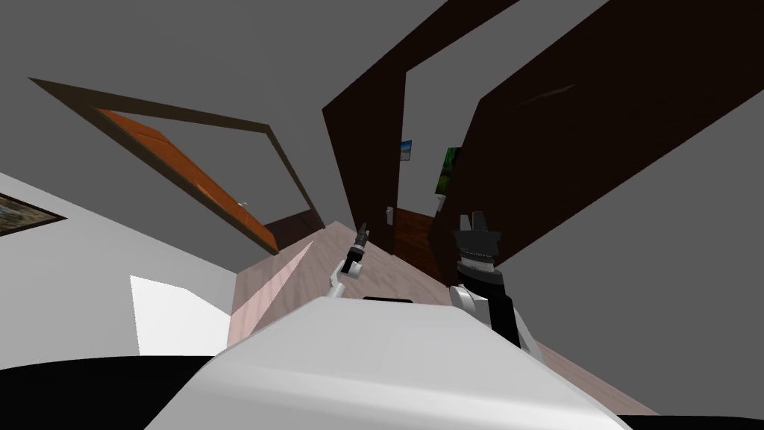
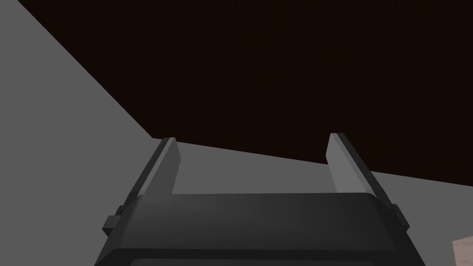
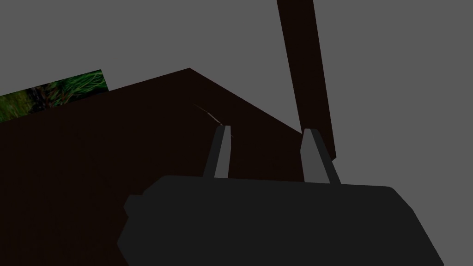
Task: Push the door open
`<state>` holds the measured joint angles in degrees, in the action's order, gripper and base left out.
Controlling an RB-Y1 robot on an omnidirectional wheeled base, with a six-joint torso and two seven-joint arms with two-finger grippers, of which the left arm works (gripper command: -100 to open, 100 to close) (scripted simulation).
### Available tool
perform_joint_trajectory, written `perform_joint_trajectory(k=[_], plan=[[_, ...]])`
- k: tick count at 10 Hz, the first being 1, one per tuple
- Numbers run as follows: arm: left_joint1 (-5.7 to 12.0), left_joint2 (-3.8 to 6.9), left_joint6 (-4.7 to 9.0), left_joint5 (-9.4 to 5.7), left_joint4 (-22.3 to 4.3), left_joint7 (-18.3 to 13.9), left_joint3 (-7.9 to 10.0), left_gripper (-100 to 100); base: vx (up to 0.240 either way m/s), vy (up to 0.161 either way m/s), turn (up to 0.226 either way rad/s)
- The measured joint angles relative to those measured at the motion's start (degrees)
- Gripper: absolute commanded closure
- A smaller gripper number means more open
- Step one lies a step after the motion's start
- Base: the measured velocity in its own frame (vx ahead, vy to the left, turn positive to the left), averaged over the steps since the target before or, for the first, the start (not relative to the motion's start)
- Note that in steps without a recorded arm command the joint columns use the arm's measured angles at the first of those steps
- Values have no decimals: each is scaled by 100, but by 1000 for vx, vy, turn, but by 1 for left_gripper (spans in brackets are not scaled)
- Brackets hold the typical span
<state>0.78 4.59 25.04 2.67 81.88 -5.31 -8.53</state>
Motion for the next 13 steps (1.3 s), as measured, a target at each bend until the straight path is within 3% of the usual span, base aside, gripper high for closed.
perform_joint_trajectory(k=[2, 10, 13], plan=[[217, -14, 48, 16, -414, -65, -75, -100, 88, 43, -33], [1000, -83, 26, 82, -1622, -310, -389, -100, 94, 54, -30], [1294, -178, 41, 113, -2100, -359, -484, -100, 90, 47, -26]])
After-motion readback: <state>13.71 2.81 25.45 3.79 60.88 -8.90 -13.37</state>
